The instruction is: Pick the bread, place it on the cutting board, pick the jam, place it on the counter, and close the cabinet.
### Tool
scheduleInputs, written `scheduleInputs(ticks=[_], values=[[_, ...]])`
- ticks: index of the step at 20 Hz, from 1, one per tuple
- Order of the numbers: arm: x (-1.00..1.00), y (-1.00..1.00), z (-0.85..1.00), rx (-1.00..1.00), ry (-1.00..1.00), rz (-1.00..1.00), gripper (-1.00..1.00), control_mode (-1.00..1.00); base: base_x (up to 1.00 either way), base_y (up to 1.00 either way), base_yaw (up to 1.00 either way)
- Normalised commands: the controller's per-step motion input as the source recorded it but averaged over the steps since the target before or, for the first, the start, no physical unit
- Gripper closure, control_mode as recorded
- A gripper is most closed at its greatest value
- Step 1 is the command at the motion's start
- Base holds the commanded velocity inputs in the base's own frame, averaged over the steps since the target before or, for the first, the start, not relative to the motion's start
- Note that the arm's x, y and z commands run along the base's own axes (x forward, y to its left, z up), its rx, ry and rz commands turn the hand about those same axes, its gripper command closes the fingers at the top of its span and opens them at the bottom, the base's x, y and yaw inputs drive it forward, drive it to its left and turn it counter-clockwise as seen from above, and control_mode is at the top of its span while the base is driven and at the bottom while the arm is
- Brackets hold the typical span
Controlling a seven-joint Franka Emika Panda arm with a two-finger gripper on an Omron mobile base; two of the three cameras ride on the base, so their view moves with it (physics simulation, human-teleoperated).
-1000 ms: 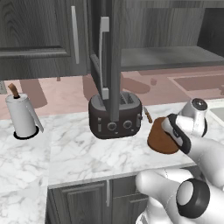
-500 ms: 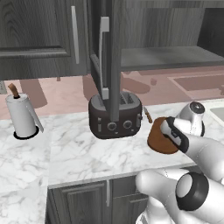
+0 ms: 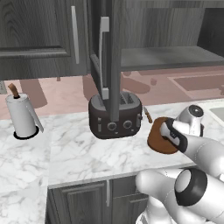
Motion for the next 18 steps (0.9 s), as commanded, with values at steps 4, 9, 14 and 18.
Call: scheduleInputs(ticks=[4, 9, 14, 18], values=[[0.0, 0.0, -0.13, 0.0, 0.0, 0.0, 1.0, -1.0, 0.0, 0.0, 0.0], [0.02, 0.0, -0.07, 0.0, 0.0, 0.0, 1.0, -1.0, 0.0, 0.0, 0.0], [0.0, 0.0, -0.04, 0.0, 0.0, 0.0, 1.0, -1.0, 0.0, 0.0, 0.0], [0.0, 0.0, -0.01, 0.0, 0.03, 0.0, 1.0, -1.0, 0.0, 0.0, 0.0]])
